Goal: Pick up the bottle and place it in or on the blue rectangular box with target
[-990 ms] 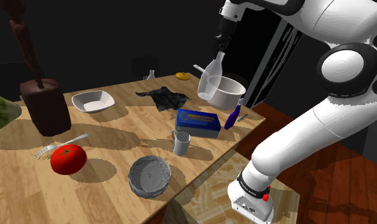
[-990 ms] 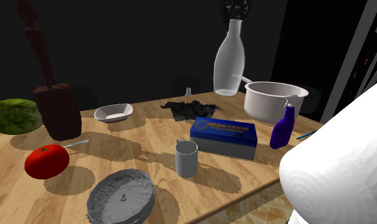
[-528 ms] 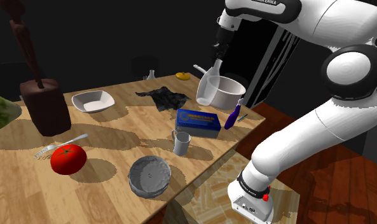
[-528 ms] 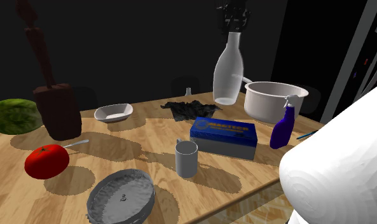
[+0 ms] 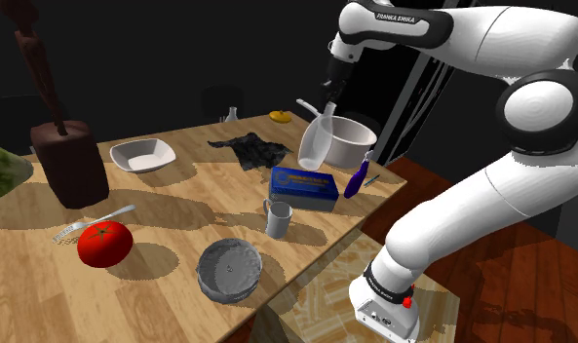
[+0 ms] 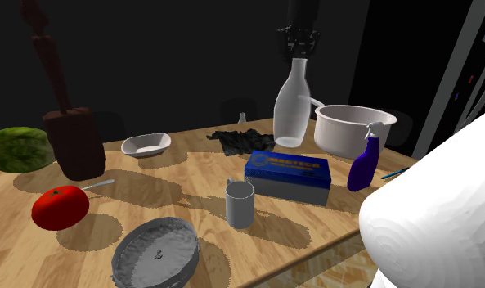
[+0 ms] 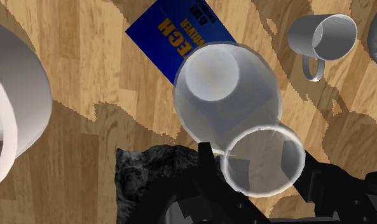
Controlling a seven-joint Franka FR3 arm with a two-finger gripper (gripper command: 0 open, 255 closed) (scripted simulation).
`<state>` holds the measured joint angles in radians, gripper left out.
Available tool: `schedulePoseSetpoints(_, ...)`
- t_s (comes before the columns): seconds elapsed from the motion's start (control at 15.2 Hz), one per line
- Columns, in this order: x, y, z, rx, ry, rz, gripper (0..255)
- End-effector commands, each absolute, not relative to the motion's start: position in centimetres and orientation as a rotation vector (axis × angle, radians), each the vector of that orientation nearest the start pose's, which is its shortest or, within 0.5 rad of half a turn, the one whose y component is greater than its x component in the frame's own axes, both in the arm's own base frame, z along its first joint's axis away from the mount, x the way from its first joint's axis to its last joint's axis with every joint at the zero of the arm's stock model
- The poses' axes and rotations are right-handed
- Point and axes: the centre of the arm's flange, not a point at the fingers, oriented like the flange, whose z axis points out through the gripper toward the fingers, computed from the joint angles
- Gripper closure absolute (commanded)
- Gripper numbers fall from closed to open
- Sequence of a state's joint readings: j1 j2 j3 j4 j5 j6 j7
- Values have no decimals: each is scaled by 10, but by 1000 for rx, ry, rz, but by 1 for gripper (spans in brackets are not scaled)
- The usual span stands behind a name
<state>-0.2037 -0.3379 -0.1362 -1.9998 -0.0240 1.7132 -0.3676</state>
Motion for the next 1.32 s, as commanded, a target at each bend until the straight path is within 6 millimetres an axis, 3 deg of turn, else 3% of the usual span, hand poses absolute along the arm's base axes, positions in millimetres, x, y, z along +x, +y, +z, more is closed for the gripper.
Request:
schedulePoseSetpoints(0.0,426,-162,590,-3137,-58,-85,255)
schedulePoseSetpoints(0.73,426,-162,531,-3137,-58,-85,255)
schedulePoseSetpoints(1.25,426,-162,531,-3137,-58,-85,255)
